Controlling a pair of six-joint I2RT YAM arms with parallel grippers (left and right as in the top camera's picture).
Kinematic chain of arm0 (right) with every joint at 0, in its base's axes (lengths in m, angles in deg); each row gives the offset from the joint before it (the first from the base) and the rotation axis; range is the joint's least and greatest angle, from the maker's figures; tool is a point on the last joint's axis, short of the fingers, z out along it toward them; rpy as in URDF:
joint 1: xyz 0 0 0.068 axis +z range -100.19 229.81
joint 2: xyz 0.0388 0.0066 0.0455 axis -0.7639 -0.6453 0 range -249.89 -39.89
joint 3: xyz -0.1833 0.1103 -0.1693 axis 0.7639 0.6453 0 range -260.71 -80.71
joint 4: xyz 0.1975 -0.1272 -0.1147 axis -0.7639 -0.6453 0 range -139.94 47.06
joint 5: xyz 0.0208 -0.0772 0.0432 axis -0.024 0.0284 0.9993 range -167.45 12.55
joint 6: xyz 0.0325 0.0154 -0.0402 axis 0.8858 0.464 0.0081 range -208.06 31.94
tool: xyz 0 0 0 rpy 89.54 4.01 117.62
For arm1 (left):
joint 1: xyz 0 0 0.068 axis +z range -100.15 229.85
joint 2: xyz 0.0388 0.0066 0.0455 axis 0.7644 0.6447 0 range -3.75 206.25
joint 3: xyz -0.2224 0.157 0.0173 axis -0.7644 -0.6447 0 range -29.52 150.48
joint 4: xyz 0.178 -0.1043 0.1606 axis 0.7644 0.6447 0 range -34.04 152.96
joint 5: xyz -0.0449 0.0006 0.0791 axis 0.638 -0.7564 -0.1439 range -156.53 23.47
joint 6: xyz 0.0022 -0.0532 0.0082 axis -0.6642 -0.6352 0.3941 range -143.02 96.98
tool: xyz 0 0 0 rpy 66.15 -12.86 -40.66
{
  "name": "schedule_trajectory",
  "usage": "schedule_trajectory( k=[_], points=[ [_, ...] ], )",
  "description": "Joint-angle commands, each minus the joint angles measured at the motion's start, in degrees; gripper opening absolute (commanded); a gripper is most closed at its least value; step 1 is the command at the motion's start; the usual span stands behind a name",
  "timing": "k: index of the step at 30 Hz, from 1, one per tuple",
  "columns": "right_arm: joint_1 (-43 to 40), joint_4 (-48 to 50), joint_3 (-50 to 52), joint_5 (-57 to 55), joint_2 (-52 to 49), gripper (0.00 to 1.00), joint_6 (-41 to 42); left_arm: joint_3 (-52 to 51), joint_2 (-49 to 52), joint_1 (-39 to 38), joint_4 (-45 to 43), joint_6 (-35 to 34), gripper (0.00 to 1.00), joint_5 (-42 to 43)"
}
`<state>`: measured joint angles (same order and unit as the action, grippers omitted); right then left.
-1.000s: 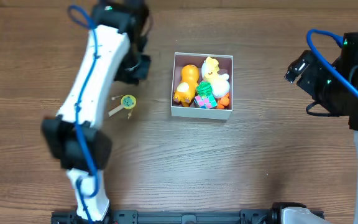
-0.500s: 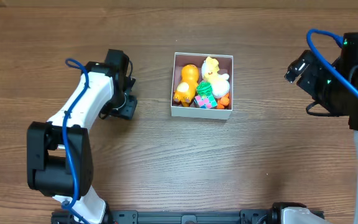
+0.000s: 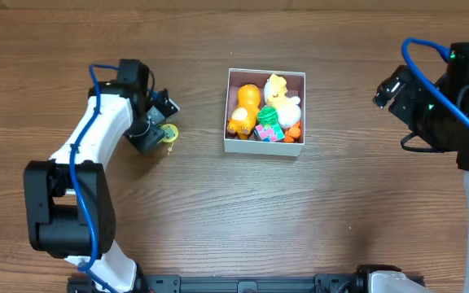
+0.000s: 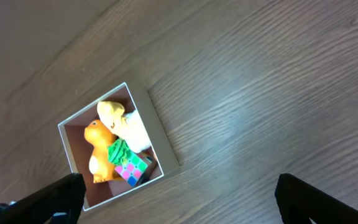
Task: Pack container
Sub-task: 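Grasp the cat-face drum rattle by its handle with the left gripper, then lower the rattle into the box and release with the left gripper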
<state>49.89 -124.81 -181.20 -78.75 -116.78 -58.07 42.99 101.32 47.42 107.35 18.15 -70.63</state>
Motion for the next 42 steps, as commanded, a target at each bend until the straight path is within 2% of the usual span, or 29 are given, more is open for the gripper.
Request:
schedule_trajectory(
  k=[1, 11, 15, 16, 18, 19, 22, 26, 29, 31, 34, 37, 39, 42],
  points=[
    [-0.2, 0.3, -0.3, -0.1, 0.0, 1.00, 0.2, -2.3, 0.7, 1.2, -1.6, 1.9, 0.52, 1.4],
    [-0.2, 0.3, -0.3, -0.1, 0.0, 1.00, 0.2, -4.4, 5.9, 1.2, -5.9, 2.2, 0.49, 2.6],
    [-0.2, 0.3, -0.3, -0.1, 0.0, 1.00, 0.3, -4.4, 7.5, 1.2, -6.3, 2.1, 0.35, 2.6],
    [-0.2, 0.3, -0.3, -0.1, 0.0, 1.00, 0.2, -4.4, 7.5, 1.2, -6.3, 2.1, 0.30, 2.6],
    [-0.2, 0.3, -0.3, -0.1, 0.0, 1.00, 0.2, -4.0, 7.5, 1.1, -6.4, 1.0, 0.13, 2.6],
    [-0.2, 0.3, -0.3, -0.1, 0.0, 1.00, 0.2, -2.8, 7.5, 1.0, -6.1, -1.4, 0.04, 2.6],
    [-0.2, 0.3, -0.3, -0.1, 0.0, 1.00, 0.2, 4.9, 7.5, 0.0, 0.2, -7.7, 0.04, 2.6],
    [-0.2, 0.3, -0.3, -0.1, 0.0, 1.00, 0.2, 21.7, 7.5, -5.0, 14.1, -23.9, 0.04, 3.8],
    [-0.2, 0.3, -0.3, -0.1, 0.0, 1.00, 0.2, 35.0, 7.5, -11.7, 25.6, -30.7, 0.04, 13.9],
    [-0.2, 0.3, -0.3, -0.1, 0.0, 1.00, 0.2, 38.2, 7.5, -16.7, 26.3, -31.0, 0.04, 16.8],
    [-0.2, 0.3, -0.3, -0.1, 0.0, 1.00, 0.2, 37.1, 8.1, -24.4, 20.1, -30.8, 0.04, 16.2],
    [-0.2, 0.3, -0.3, -0.1, 0.0, 1.00, 0.2, 33.0, 9.8, -29.7, 11.1, -21.8, 0.04, 15.0],
    [-0.2, 0.3, -0.3, -0.1, 0.0, 1.00, 0.2, 32.6, 12.5, -31.1, 10.5, -15.8, 0.04, 13.9],
    [-0.2, 0.3, -0.3, -0.1, 0.0, 1.00, 0.2, 32.6, 14.3, -31.3, 12.1, -11.1, 0.04, 12.5]
  ],
)
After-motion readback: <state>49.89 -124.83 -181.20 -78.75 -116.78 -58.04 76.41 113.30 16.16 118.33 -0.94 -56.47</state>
